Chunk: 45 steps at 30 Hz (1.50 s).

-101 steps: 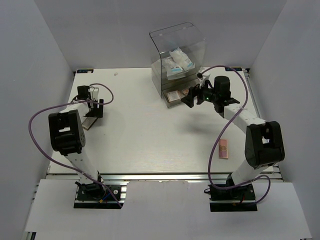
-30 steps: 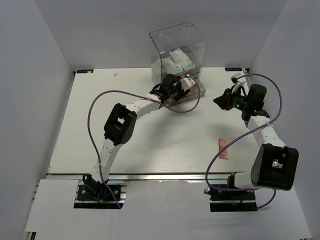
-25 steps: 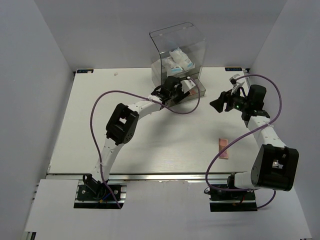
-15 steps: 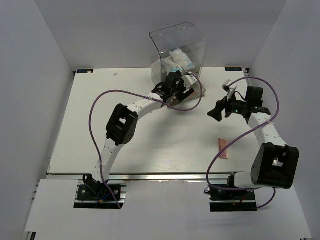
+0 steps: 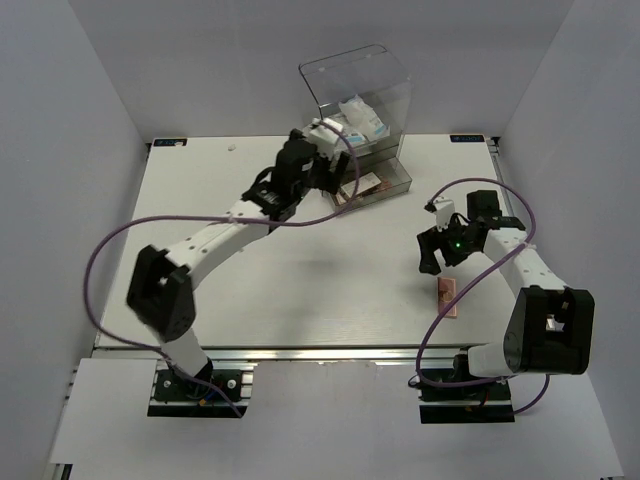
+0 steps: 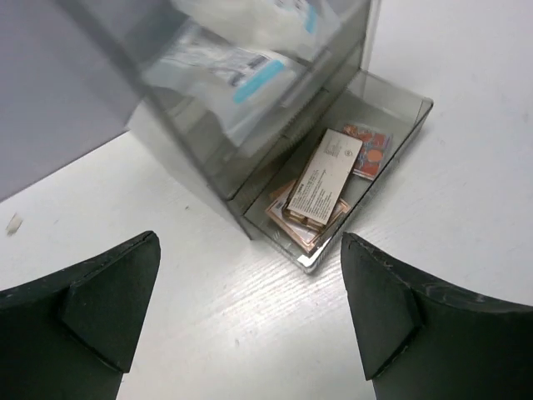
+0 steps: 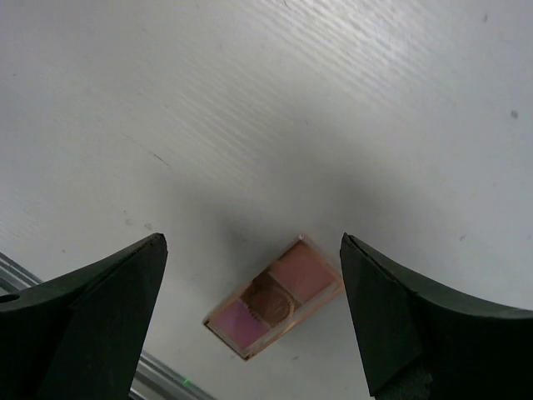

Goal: Organize the makeup

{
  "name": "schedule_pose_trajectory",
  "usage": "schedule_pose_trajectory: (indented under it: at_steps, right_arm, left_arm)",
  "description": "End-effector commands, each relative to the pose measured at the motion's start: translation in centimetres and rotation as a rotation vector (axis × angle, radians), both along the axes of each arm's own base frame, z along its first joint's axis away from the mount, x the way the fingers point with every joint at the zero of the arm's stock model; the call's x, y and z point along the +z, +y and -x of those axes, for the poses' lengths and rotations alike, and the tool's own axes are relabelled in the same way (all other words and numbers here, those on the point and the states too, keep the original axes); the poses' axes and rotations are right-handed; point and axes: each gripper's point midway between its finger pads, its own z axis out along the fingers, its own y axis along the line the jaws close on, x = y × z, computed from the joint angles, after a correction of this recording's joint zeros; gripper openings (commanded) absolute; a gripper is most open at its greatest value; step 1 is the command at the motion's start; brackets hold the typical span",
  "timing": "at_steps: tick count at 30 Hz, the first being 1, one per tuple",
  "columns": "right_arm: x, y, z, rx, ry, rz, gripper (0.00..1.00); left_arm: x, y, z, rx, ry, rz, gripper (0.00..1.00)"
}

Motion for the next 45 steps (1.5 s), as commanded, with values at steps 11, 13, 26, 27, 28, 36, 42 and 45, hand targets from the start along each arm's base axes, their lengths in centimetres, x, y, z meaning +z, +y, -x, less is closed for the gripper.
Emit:
schedule_pose_trajectory:
  at_steps: [11,13,26,27,28,36,42,45]
  right_arm:
    - [-3.6,-3.5,4.4,-0.381,0.323,0.28,0.89]
    - [-3.9,-4.1,4.5,-0.388,0.332,0.31,0.89]
    - [-7.3,-5.2,5.7,-0.39,0.444,0.406,0.88]
    - [-7.4,-5.2,5.6,-0.393,0.444,0.402,0.86]
    - [-7.5,-5.1,5.6,-0.397,0.446,0.399,0.84]
    - [-8.3,-3.7,5.7,-0.377,0.475,0.329,0.53]
    - [-6.7,-2.5,1.7,-0.272,0.287,0.263,0.19]
    - [-4.1,-1.0,-2.2,-0.178,0.148,0.193,0.08]
  left_arm:
    - [0.6,12.5,9.7,0.347,0.043,0.301,0.98]
    - [-0.5,13.5,10.4,0.382,0.054,0.306,0.98]
    - [-1.9,15.5,11.6,0.447,0.056,0.293,0.98]
    - [-2.1,15.6,11.5,0.45,0.058,0.29,0.98]
    - [-2.1,15.7,11.5,0.453,0.057,0.289,0.98]
    - [-2.2,16.1,11.6,0.469,0.058,0.275,0.98]
    - [-2.4,16.3,11.5,0.475,0.064,0.274,0.98]
    - [-2.5,16.1,11.4,0.471,0.069,0.272,0.98]
